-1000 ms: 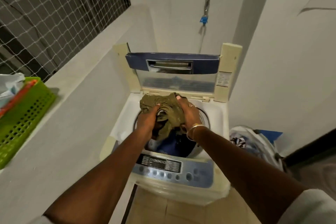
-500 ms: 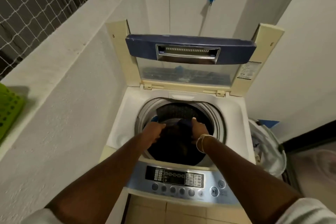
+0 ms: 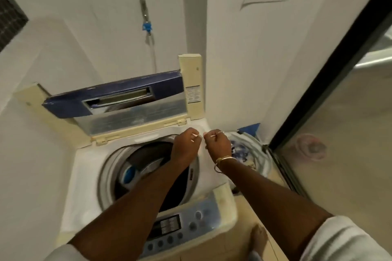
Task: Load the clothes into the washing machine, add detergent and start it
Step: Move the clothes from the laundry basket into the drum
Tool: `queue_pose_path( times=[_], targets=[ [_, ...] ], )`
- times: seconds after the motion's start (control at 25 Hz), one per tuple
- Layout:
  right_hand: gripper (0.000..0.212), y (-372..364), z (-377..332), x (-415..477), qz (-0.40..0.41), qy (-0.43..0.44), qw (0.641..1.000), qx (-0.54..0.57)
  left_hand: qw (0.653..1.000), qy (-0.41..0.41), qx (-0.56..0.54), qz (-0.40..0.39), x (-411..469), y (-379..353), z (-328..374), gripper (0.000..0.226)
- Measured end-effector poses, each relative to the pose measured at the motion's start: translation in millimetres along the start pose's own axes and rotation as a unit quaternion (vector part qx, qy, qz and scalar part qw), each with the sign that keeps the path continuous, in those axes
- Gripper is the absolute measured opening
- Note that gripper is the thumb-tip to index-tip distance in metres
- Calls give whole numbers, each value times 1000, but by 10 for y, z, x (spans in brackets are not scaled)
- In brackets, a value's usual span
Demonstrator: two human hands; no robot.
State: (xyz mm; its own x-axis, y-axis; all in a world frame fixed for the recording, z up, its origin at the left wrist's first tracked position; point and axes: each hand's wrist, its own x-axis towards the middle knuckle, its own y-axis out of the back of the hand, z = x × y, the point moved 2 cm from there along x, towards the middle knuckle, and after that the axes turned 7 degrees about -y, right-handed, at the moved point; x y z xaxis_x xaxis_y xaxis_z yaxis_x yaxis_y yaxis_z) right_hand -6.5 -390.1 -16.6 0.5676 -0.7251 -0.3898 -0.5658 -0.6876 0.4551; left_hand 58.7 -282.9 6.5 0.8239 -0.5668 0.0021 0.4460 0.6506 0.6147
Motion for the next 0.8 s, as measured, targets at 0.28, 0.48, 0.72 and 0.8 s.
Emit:
queue_pose_path(
  times=[0.28, 0.48, 0.72, 0.8],
  targets=[
    [24, 1090, 731, 1185, 10, -32, 999, -10, 991, -47, 54, -113, 743, -1583, 478, 11],
    [29, 1409, 1382, 2166, -39, -53, 995, -73, 983, 16, 86, -161, 1318, -2526, 222, 17],
    [32, 1114, 2226, 3058, -117, -76, 978, -154, 961, 116, 121, -221, 1560, -3384, -681, 23],
    [43, 856, 2595, 3339, -141, -63, 971, -184, 953, 138, 130, -236, 1656, -3663, -1059, 27]
  ],
)
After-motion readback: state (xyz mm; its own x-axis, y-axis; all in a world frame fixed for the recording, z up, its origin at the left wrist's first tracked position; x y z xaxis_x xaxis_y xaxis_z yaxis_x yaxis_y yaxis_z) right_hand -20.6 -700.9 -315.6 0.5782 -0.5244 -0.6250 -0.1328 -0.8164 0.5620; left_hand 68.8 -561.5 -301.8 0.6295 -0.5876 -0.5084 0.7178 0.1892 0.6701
